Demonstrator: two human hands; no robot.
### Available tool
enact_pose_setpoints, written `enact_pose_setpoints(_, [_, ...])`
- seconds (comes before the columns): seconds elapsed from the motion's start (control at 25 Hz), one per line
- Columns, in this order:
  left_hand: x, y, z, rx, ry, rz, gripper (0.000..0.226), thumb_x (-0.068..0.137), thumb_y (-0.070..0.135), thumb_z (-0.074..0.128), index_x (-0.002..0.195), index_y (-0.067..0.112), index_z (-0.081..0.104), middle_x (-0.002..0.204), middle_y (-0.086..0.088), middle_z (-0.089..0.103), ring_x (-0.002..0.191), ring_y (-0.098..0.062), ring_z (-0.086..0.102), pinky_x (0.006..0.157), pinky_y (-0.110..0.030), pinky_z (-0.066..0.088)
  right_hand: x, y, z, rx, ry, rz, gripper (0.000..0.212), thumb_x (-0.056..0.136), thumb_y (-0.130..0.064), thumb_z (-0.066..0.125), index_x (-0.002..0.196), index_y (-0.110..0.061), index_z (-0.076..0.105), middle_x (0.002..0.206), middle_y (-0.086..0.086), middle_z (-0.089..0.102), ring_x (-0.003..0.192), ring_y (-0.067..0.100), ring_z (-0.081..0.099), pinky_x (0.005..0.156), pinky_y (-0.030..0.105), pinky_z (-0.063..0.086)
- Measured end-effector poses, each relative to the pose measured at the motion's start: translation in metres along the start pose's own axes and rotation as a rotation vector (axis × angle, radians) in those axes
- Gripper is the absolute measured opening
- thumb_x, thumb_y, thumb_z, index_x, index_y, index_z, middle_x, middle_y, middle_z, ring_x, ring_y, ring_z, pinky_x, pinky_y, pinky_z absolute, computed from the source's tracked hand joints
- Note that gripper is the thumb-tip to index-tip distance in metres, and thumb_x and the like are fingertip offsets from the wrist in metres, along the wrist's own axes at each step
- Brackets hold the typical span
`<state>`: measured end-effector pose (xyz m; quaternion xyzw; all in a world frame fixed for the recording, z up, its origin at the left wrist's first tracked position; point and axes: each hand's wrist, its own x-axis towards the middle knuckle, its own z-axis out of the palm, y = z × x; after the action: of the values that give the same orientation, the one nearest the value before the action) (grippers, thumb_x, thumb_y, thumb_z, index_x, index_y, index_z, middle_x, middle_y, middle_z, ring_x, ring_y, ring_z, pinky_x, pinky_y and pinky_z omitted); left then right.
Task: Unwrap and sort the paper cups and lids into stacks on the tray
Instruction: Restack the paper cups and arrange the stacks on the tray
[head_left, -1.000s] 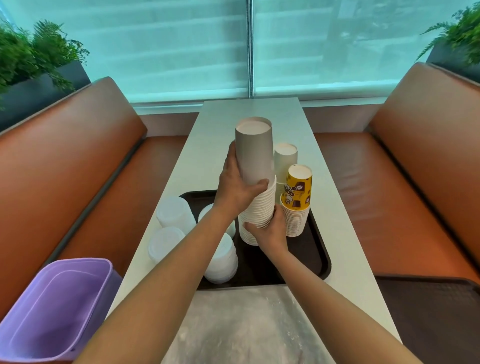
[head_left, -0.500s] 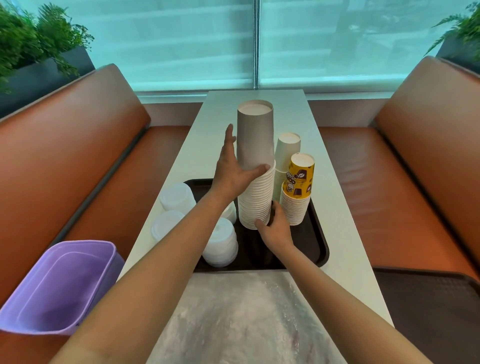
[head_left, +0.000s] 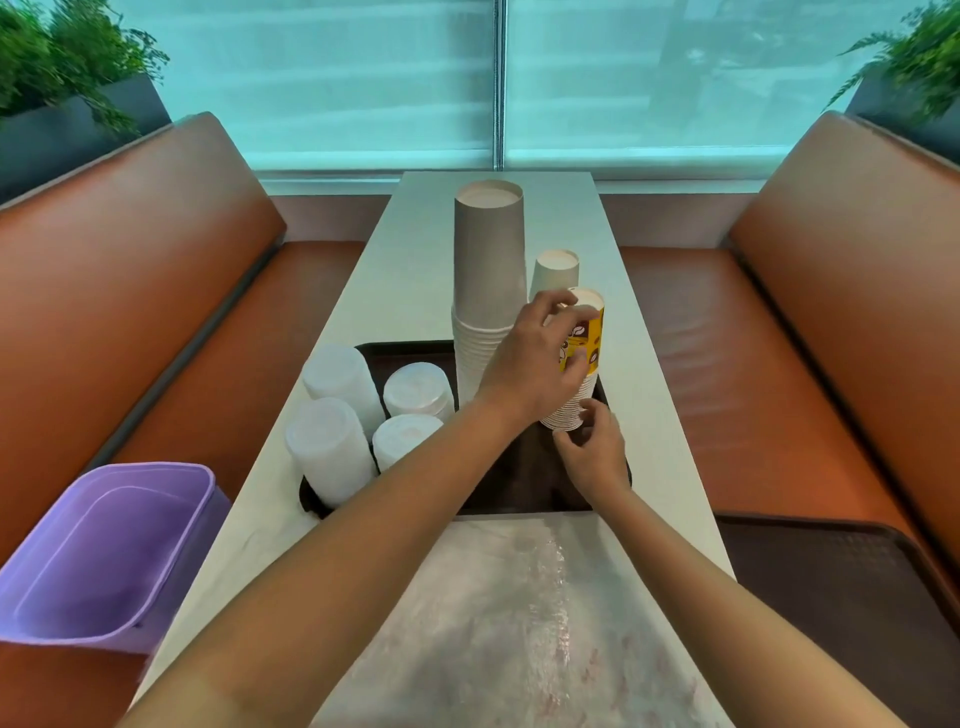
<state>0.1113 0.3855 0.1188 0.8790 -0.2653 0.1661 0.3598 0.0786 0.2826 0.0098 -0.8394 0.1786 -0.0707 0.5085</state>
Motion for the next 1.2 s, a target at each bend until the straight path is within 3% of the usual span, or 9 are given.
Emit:
enact_pose_setpoints(0.12, [0.022, 0.007, 0.008, 0.104, -0.067, -0.014, 0.053, 0.087, 0.018, 0.061, 0.137, 0.019, 0.043, 0.146, -0.005, 0.033, 0.132, -0.024, 0.034, 0.098, -0.034, 0.044, 0.018, -0.001, -0.014, 0.001, 0.049, -0.005, 0.066, 0.081, -0.017, 0.073, 0.137, -0.01, 0.038, 0.137, 0.01, 0.04, 0.126, 0.024, 0.042, 0.101, 0.031, 0.04])
enact_pose_setpoints(0.32, [0.057, 0.004, 0.022, 0.228, -0.11, -0.093, 0.061, 0.088, 0.024, 0.058, 0.143, 0.016, 0.032, 0.151, -0.008, 0.024, 0.139, -0.026, 0.021, 0.107, -0.036, 0.035, 0.052, 0.001, -0.018, 0.014, 0.019, 0.015, 0.085, 0.078, -0.02, 0.078, 0.145, -0.013, 0.026, 0.149, 0.007, 0.029, 0.136, 0.026, 0.033, 0.107, 0.037, 0.035])
enact_pose_setpoints(0.56, [0.066, -0.01, 0.04, 0.253, -0.208, -0.217, 0.066, 0.087, 0.024, 0.058, 0.145, 0.018, 0.028, 0.145, -0.011, 0.032, 0.125, -0.034, 0.041, 0.098, -0.042, 0.042, 0.071, 0.006, -0.002, 0.117, -0.072, -0.049, 0.101, 0.061, -0.017, 0.088, 0.142, -0.018, 0.028, 0.14, 0.004, 0.043, 0.126, 0.024, 0.045, 0.103, 0.046, 0.044])
enact_pose_setpoints(0.76, [0.064, -0.019, 0.044, 0.041, -0.312, -0.305, 0.068, 0.086, 0.021, 0.062, 0.143, 0.021, 0.024, 0.133, -0.015, 0.042, 0.111, -0.033, 0.053, 0.089, -0.037, 0.048, 0.079, 0.005, 0.004, 0.096, -0.083, -0.027, 0.093, 0.068, -0.021, 0.085, 0.142, -0.018, 0.028, 0.135, 0.005, 0.051, 0.12, 0.026, 0.051, 0.093, 0.033, 0.044])
enact_pose_setpoints(1.2, [0.033, -0.002, 0.04, -0.055, -0.385, -0.281, 0.072, 0.087, 0.022, 0.065, 0.145, 0.023, 0.022, 0.139, -0.014, 0.041, 0.121, -0.032, 0.049, 0.095, -0.038, 0.046, 0.041, 0.016, -0.019, 0.059, -0.067, 0.014, 0.079, 0.067, -0.017, 0.085, 0.131, -0.014, 0.039, 0.122, 0.005, 0.057, 0.11, 0.025, 0.056, 0.084, 0.029, 0.046])
